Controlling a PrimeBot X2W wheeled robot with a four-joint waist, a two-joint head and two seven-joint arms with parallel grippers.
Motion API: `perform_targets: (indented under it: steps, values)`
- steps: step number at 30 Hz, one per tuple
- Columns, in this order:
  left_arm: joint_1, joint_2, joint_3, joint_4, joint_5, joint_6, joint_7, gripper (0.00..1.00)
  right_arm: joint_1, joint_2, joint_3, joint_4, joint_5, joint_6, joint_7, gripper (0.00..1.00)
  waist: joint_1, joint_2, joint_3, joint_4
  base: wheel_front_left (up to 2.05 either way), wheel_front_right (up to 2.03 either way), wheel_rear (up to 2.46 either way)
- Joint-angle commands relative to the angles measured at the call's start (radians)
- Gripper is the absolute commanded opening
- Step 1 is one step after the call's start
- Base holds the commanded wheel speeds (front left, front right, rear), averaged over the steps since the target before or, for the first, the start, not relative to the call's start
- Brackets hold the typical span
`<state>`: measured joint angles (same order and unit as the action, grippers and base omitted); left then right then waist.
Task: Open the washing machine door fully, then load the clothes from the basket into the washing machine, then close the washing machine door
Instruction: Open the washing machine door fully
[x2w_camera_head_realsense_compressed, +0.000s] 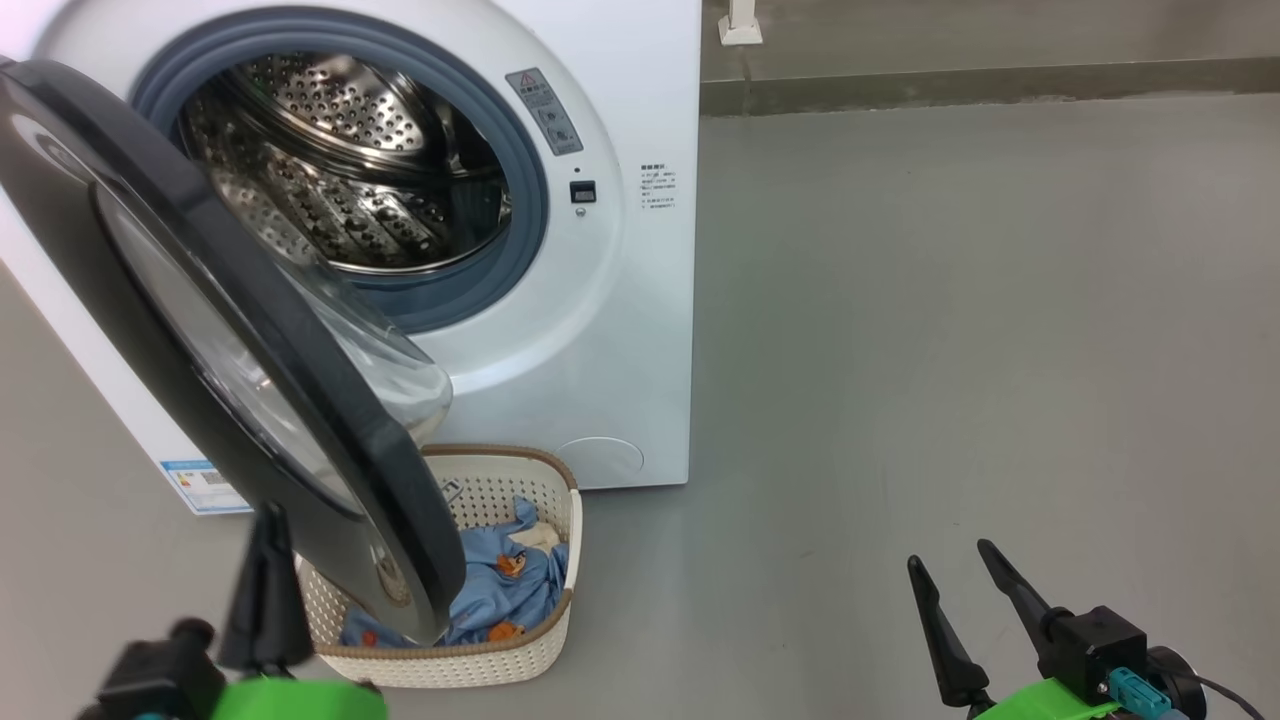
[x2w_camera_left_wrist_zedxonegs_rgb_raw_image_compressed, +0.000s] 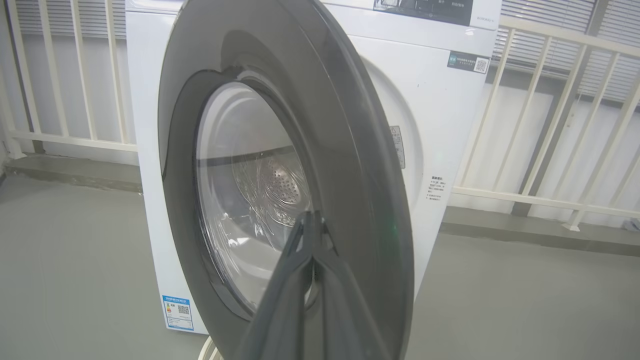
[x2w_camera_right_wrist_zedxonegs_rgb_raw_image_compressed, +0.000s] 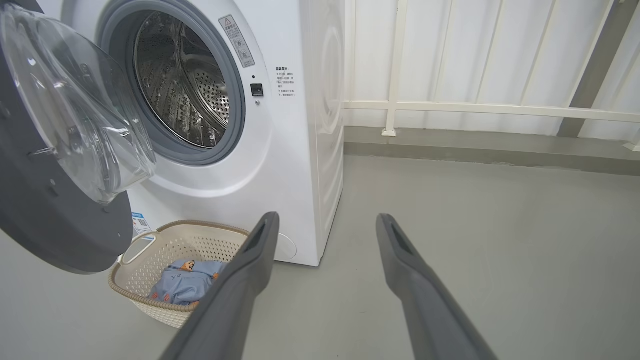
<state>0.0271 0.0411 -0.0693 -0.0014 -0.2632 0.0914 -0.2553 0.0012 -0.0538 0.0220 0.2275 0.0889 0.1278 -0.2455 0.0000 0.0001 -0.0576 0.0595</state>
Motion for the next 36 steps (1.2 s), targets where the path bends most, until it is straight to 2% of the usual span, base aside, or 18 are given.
perform_targets:
  steps: [1,9,18,28,36]
  values:
    - [-0.059,0.009,0.041,-0.040,-0.005,-0.002,-0.006,0.00,-0.034,0.001,0.023,-0.020,-0.009,0.003,-0.011,1.00,0.0000,-0.0001,-0.001,0.000,0.00,0.00,0.00]
    - [-0.131,0.009,0.042,-0.095,0.008,-0.027,-0.006,0.00,-0.041,0.002,0.029,-0.009,-0.010,0.003,-0.013,1.00,0.0000,-0.0001,-0.005,-0.004,0.00,0.00,0.00]
    - [-0.187,0.009,-0.059,-0.107,0.005,-0.027,-0.006,0.00,-0.047,0.003,0.037,0.000,-0.012,0.003,-0.015,1.00,0.0000,-0.0001,-0.008,-0.019,0.00,0.00,0.00]
    - [-0.236,0.009,-0.177,0.048,-0.028,-0.019,-0.006,0.00,-0.055,0.003,0.055,0.011,-0.006,0.003,-0.016,1.00,0.0000,-0.0001,-0.010,-0.054,0.00,0.00,0.00]
    - [-0.266,0.009,-0.199,0.172,-0.054,-0.027,-0.006,0.00,-0.060,0.003,0.056,0.013,-0.002,0.003,-0.016,1.00,0.0000,-0.0001,-0.002,-0.084,0.00,0.00,0.00]
